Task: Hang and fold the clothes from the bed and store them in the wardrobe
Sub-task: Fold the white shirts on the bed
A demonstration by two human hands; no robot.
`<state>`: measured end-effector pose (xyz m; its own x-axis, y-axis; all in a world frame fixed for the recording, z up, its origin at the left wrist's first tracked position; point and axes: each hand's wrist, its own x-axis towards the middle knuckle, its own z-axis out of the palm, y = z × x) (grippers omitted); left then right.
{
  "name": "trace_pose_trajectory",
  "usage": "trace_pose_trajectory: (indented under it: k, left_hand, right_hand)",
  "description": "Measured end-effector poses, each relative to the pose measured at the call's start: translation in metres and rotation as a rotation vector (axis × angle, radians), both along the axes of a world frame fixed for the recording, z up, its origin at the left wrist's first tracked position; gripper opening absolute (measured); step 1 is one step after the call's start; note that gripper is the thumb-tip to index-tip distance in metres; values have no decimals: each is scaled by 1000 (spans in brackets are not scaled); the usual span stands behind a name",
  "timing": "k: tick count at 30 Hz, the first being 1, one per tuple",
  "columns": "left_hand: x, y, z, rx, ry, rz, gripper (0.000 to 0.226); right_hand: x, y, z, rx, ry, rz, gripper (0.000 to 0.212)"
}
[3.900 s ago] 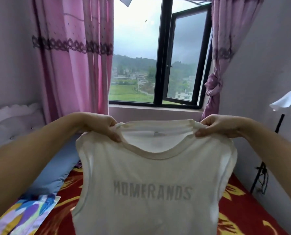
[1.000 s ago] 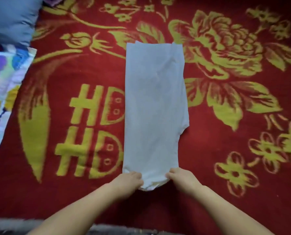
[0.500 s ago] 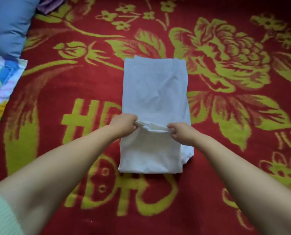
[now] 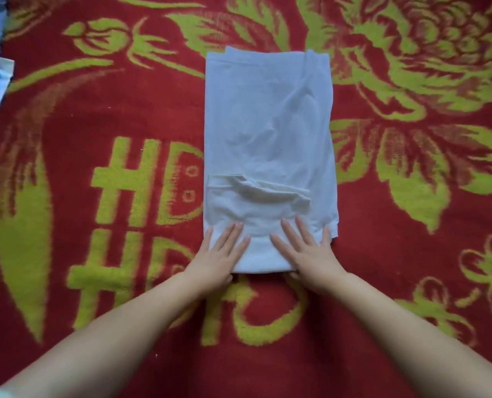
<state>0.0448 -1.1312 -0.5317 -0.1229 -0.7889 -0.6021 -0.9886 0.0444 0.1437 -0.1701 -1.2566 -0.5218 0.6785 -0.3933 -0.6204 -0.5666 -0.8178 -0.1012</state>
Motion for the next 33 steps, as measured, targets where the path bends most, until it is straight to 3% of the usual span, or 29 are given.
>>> trace_pose_trajectory:
  k: [5,9,11,13,16,18,21,25,28,30,33]
  left_hand:
    - [-7,-9,29,128,23,-22,77]
    - [-13,-7,61,483,232,-4,75]
    - [-14,-1,75,683,362,29,70]
    - [-9,-1,88,853,451,91,50]
    - [15,-13,98,930,504,280,26]
    - [38,-29,94,820,529,432,23]
    - [65,-57,78,569,481,589,20]
    - [53,-66,48,24,130,654,36]
    - [8,-33,34,-459,-91,506,51]
    - [-26,-9,24,-497,-67,317,55]
    - [-41,18,-2,-311,-49,366,63]
  right_hand:
    - [12,4,24,93,96,-44,68]
    - [11,22,57,343,280,5,75]
    - [8,31,75,579,330,32,62]
    - [8,32,90,717,349,2,32]
    - [12,4,103,774,350,-171,26]
    - [20,-24,100,745,280,-324,23]
    - [39,-56,84,465,57,-385,28]
    - [45,-45,51,41,-154,-504,44]
    - [38,2,39,-213,-272,-332,57]
    - [29,36,31,-199,-301,-169,64]
    - [3,41,8,-163,-190,-215,68]
